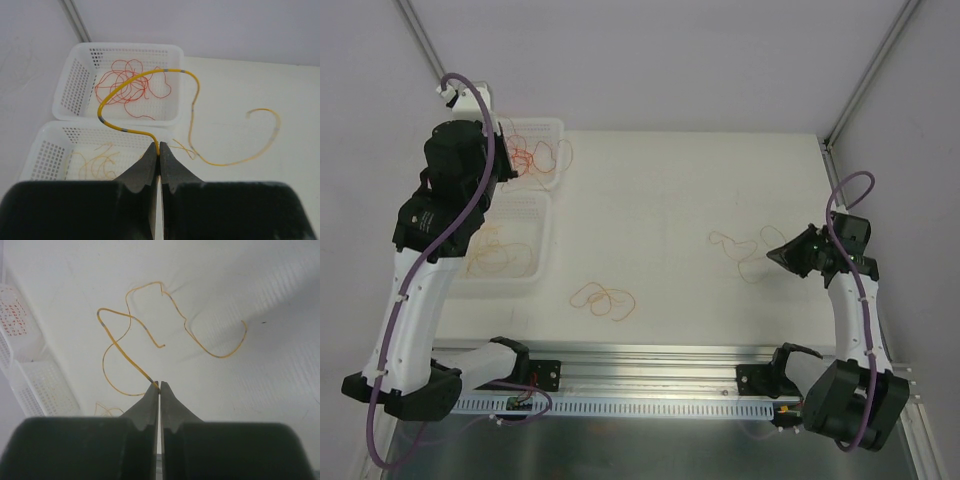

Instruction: Untangle the cables

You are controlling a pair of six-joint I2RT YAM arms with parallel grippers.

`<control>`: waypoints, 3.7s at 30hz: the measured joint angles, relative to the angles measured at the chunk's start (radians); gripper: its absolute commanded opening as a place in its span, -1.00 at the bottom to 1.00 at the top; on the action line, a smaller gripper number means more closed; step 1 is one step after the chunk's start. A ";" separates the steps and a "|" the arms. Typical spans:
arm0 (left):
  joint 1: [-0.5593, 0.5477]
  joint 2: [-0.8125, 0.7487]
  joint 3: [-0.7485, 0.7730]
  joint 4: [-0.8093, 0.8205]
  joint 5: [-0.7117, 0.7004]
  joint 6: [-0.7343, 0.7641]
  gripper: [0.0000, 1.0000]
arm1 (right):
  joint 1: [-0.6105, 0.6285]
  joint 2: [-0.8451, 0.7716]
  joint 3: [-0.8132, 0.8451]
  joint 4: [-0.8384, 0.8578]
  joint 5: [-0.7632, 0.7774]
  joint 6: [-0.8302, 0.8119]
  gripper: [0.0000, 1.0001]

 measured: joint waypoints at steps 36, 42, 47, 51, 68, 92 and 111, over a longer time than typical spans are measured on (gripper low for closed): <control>0.330 -0.136 -0.507 0.042 0.514 -0.106 0.98 | 0.500 0.035 0.248 -0.074 0.071 -0.126 -0.99; 0.027 -0.158 -0.502 0.092 0.690 -0.108 0.98 | 0.592 0.037 0.334 -0.076 0.069 -0.128 -0.99; -0.195 -0.161 -0.541 0.203 0.735 -0.116 0.98 | 0.637 0.035 0.360 -0.072 0.063 -0.097 -0.99; -0.369 -0.135 -0.573 0.303 0.720 -0.130 0.98 | 0.673 0.026 0.371 -0.057 0.059 -0.060 -0.99; -0.708 0.234 -0.562 0.475 0.498 -0.166 0.22 | 0.698 -0.101 0.373 -0.019 0.060 0.029 -0.99; -0.644 0.174 -0.423 0.447 0.493 -0.213 -1.00 | 0.698 -0.241 0.354 -0.126 0.157 -0.053 0.99; -0.018 -0.139 -0.181 0.198 0.299 -0.243 -1.00 | 0.698 -0.286 0.276 -0.175 0.172 -0.102 0.99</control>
